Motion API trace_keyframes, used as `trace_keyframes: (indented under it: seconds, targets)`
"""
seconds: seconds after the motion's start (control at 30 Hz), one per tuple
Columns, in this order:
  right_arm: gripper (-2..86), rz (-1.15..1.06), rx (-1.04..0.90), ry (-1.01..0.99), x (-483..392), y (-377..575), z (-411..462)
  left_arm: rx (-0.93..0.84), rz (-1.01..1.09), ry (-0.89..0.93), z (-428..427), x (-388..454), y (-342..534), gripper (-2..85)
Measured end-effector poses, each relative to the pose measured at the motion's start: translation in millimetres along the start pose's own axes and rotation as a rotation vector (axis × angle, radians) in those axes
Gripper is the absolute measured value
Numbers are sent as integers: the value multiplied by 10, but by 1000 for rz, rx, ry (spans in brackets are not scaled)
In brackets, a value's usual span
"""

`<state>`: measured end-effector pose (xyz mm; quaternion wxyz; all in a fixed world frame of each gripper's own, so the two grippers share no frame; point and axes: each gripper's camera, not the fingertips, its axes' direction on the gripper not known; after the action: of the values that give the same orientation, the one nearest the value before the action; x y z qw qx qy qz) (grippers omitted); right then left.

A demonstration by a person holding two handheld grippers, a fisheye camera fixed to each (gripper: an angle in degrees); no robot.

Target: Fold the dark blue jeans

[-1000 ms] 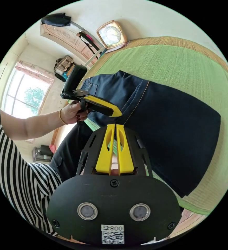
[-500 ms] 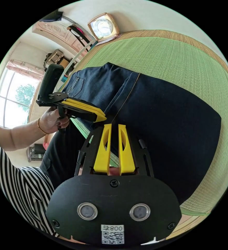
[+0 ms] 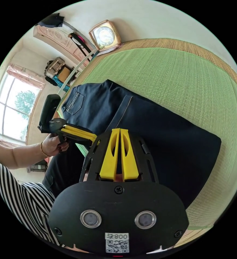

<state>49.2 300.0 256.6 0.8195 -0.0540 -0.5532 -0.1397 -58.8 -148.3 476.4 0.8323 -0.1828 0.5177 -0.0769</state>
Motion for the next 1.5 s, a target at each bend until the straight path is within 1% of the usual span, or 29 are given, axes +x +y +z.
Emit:
trace_keyframes:
  seconds: [0.1, 0.2, 0.23, 0.33, 0.4, 0.47, 0.53, 0.6, 0.7, 0.73, 0.8, 0.83, 0.97, 1.1, 1.17, 1.27, 1.3, 1.37, 1.4, 1.43, 1.5]
  targets:
    - [3, -20, 38, 49, 55, -185, -12, 7, 19, -20, 50, 49, 52, 5]
    - [1, -12, -14, 99, 182, -396, 161, 9, 19, -22, 118, 80, 90, 6]
    - [-1, -7, -44, 89, 251, -438, 243, 11, 19, -30, 147, 96, 107, 6]
    - [0, 14, -5, -12, 397, -398, 183, 6, 29, -55, 207, 152, 131, 5]
    - [0, 33, 3, -12, 433, -338, 102, 2, 46, -73, 237, 215, 147, 5]
    - [0, 48, 51, 9, 447, -172, -137, 27, 64, -124, 252, 331, 189, 3]
    - [0, 68, 100, 2, 491, 45, -384, 58, 96, -139, 266, 435, 222, 2]
    - [0, 96, 139, -1, 562, 330, -614, 49, 120, -143, 351, 511, 236, 1]
    - [0, 196, 104, 56, 766, 832, -768, -18, 110, -194, 617, 531, 259, 1]
    - [0, 249, 54, 91, 885, 1006, -724, 10, 101, -168, 671, 514, 284, 1]
    - [0, 325, 30, 35, 1069, 1206, -671, 12, 58, -96, 751, 469, 294, 0]
    - [0, 358, 72, -13, 1133, 1278, -731, 12, 36, -79, 795, 470, 304, 0]
    - [0, 383, 156, 67, 1233, 1408, -1004, 8, 90, -160, 942, 712, 352, 1]
    - [1, 425, 85, -13, 1531, 1572, -903, 0, 129, -135, 1155, 916, 367, 2]
    - [1, 463, 156, -95, 1659, 1662, -1031, -12, 148, -116, 1329, 1072, 353, 3]
    - [1, 457, 270, -128, 1706, 1825, -1255, 2, 219, -89, 1527, 1347, 334, 9]
    - [1, 465, 266, -127, 1726, 1861, -1263, 0, 232, -86, 1576, 1401, 326, 12]
    - [2, 491, 154, -103, 1846, 1982, -1121, -16, 286, -53, 1797, 1613, 283, 25]
    - [2, 497, 155, -117, 1880, 2016, -1106, -19, 298, -50, 1853, 1667, 270, 30]
    - [3, 520, 210, -172, 1953, 2091, -1167, -24, 323, -53, 1962, 1778, 245, 41]
    - [6, 532, 281, -177, 2021, 2180, -1310, -33, 369, -55, 2124, 1957, 206, 61]
